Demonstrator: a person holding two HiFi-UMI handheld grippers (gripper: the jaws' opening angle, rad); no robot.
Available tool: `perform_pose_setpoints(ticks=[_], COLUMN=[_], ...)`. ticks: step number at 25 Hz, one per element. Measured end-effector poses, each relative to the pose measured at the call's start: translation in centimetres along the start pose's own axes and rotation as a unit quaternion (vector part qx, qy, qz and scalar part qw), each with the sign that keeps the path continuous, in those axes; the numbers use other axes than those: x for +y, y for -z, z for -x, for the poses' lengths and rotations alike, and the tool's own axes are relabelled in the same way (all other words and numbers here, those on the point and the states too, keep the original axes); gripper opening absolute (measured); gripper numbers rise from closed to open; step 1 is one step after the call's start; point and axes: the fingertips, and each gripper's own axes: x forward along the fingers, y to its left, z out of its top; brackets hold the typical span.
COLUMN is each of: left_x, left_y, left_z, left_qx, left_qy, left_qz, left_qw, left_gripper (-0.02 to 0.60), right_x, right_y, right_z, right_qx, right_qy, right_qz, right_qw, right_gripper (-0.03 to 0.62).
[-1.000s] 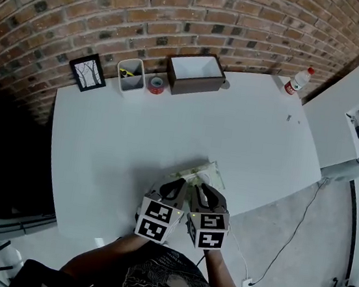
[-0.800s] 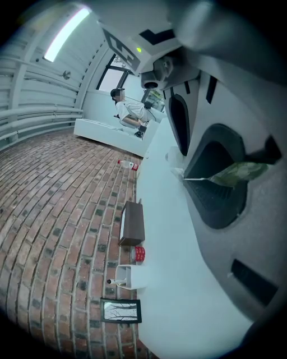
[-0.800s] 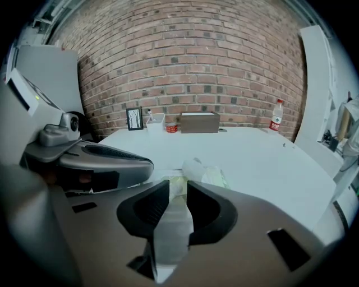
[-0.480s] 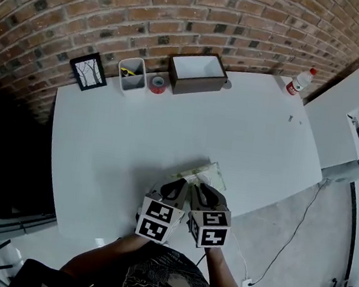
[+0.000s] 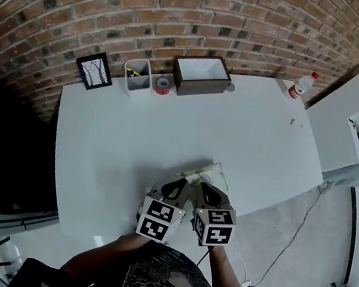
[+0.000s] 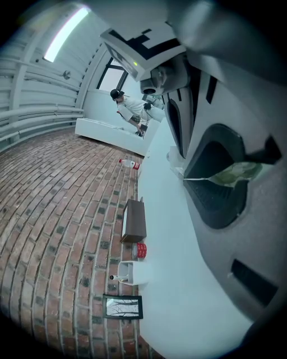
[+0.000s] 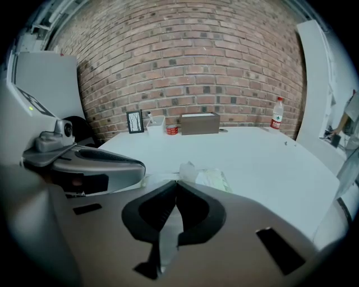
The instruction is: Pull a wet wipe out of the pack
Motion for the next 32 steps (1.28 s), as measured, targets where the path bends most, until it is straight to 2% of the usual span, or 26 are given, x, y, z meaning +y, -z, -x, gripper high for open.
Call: perform_pose_setpoints(ticks=[32], left_x=[-1.9], left_y=[-0.3], left_z=[4.6], left_qx=[-0.036], left_qy=[-0.019], left_qz=[-0.007], left_qw=[0.9991], left_gripper=[0.012], right_x=[1.3], right_y=[-3.1], right_z=[5.4], right_qx=[-0.084], right_qy=[0.022], right_qz=[0.022], right_qw=[0.996], right_gripper=[0.018])
